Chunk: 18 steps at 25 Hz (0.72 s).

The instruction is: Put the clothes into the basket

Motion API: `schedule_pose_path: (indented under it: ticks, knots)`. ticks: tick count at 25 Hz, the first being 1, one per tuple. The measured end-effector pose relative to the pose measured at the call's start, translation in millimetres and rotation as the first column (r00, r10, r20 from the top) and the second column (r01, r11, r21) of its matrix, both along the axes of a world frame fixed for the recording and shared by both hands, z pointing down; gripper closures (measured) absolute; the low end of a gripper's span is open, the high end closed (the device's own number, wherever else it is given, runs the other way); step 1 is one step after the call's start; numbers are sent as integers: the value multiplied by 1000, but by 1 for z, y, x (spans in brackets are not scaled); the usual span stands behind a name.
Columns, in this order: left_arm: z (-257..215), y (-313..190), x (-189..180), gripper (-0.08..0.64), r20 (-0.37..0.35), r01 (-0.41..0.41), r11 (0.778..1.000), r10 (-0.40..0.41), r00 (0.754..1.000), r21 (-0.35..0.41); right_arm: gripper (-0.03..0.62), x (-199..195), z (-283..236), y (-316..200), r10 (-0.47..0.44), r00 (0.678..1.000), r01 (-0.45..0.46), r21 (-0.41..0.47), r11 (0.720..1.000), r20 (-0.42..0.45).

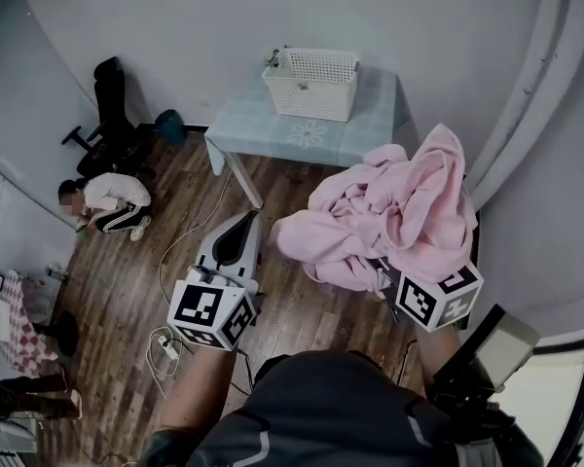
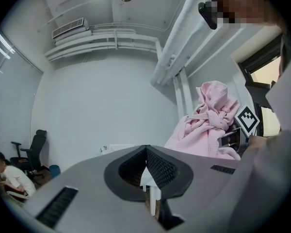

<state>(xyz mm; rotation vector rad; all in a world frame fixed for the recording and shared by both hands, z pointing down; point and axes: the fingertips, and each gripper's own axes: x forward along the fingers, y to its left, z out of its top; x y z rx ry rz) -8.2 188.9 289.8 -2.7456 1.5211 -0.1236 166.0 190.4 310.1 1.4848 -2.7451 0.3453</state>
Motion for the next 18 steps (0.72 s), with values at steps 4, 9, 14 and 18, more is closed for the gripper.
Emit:
schedule_pose_path:
  ticks: [4, 9, 14, 18]
  knots:
    - [10, -30, -1, 551, 4, 1, 1000, -1, 1000, -16, 275, -1, 10, -30, -6, 1000, 6, -12, 1000, 0]
    - [20, -67, -12, 551, -14, -21, 1000, 21, 1000, -17, 275, -12, 15, -64, 4, 1000, -4, -11, 1000, -9]
    - [17, -125, -48, 551, -53, -47, 999, 46, 998, -11, 275, -40, 10, -118, 64, 998, -64, -16, 998, -19]
    - [6, -170, -77, 551, -55, -76, 997, 77, 996, 11, 275, -65, 2, -158, 88, 996, -88, -14, 996, -31]
